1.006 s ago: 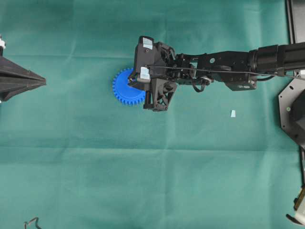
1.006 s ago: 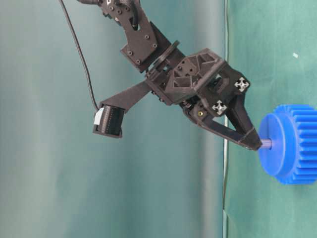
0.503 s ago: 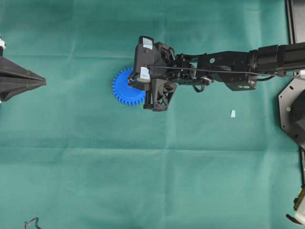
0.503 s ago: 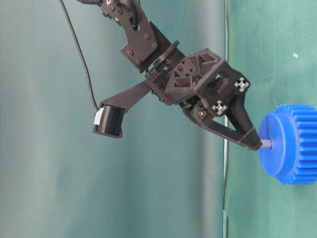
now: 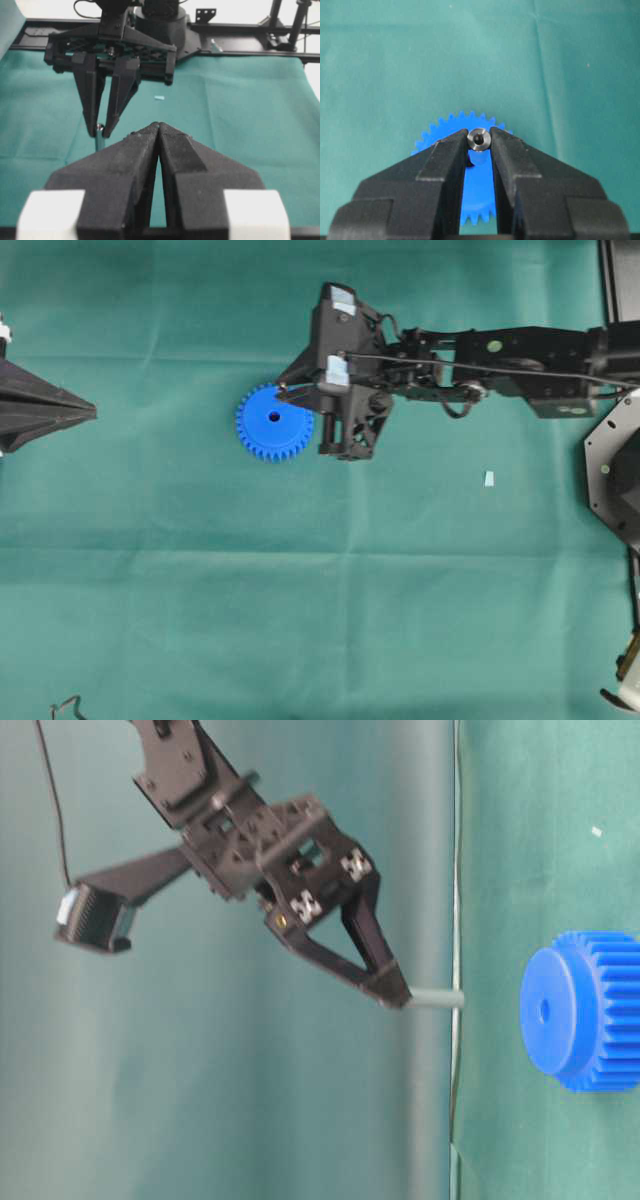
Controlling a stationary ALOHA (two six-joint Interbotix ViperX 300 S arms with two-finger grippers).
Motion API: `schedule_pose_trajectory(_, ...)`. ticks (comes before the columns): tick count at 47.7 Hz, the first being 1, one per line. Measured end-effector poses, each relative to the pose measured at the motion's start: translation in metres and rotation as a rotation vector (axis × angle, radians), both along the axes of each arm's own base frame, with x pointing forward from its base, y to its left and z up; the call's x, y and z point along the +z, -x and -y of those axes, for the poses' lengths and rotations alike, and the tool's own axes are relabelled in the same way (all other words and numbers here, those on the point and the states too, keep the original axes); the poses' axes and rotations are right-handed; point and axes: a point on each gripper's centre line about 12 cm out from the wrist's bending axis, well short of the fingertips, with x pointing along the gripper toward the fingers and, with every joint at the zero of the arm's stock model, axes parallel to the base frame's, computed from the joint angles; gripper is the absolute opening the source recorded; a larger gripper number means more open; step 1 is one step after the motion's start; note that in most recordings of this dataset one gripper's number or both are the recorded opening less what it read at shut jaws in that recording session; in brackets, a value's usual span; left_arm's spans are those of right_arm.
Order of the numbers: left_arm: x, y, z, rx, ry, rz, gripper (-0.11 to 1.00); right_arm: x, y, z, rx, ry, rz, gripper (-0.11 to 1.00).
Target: Insert the shaft into the center hole of the gear.
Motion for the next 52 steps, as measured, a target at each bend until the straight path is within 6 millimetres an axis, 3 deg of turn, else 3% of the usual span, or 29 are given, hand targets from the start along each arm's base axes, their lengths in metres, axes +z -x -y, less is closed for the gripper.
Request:
schedule_pose_trajectory(19, 0.000, 0.000, 0.000, 0.000, 0.000, -0.002, 0.00, -0.004, 0.053, -0.008, -0.005, -0.009, -0.022, 0.18)
schedule_pose_trajectory(28, -0.001, 0.000, 0.000, 0.002, 0.000, -0.003, 0.00, -0.021, 0.069, -0.009, -0.012, -0.017, -0.049, 0.18)
schedule_pose_trajectory(52, 0.000, 0.000, 0.000, 0.000, 0.000, 0.000, 0.00, -0.075, 0.068, 0.001, -0.060, -0.022, -0.085, 0.18)
